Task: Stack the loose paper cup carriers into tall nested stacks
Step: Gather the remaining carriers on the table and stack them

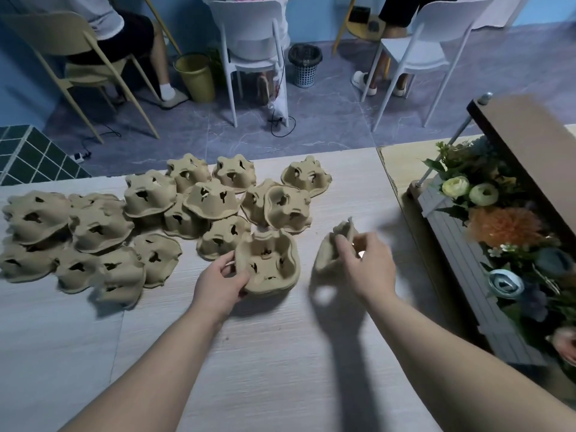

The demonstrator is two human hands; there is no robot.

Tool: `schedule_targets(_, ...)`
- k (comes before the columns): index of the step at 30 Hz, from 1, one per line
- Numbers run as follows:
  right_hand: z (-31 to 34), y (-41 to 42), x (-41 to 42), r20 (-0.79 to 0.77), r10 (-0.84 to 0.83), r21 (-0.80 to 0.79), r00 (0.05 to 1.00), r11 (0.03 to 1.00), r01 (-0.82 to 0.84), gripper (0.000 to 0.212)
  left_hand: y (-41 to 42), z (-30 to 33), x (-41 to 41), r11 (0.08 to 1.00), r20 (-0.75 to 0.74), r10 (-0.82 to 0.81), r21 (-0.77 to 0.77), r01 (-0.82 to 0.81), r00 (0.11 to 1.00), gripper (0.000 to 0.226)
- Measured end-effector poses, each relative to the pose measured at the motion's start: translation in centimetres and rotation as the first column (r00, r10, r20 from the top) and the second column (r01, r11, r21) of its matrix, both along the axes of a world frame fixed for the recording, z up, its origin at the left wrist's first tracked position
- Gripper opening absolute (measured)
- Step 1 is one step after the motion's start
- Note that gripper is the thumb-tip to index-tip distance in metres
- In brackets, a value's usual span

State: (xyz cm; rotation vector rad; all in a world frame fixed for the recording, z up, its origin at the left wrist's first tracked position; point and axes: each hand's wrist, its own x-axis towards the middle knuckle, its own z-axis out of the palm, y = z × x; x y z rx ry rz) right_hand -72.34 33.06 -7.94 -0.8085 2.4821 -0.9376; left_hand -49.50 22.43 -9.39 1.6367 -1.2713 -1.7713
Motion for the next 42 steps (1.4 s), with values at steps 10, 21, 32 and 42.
schedule_targets(10, 0.5, -0.2, -0.3, -0.102, -0.105, 0.175, 0.989, 0.977, 0.122, 0.027, -0.2, 0.5, 0.2, 0.999, -0.001, -0.03, -0.027, 0.03, 1.0, 0.047)
schedule_targets(21, 4.2, -2.9, 2.4, 0.327, -0.158, -0.334, 0.932, 0.903, 0.27, 0.017, -0.5, 1.7, 0.2, 0.997, 0.014, -0.057, -0.046, 0.058, 0.998, 0.036)
schedule_targets(32, 2.5, -3.2, 6.0, 0.332, 0.166, -0.196, 0.929, 0.975, -0.104, 0.015, -0.4, 1.8, 0.4, 0.998, -0.052, -0.06, -0.031, 0.059, 0.997, 0.024)
schedule_targets(42, 0.8, -2.5, 5.2, 0.342, 0.213, -0.061, 0.915, 0.977, -0.204, 0.029, -0.4, 1.7, 0.4, 0.989, -0.03, -0.125, -0.086, 0.122, 0.992, 0.059)
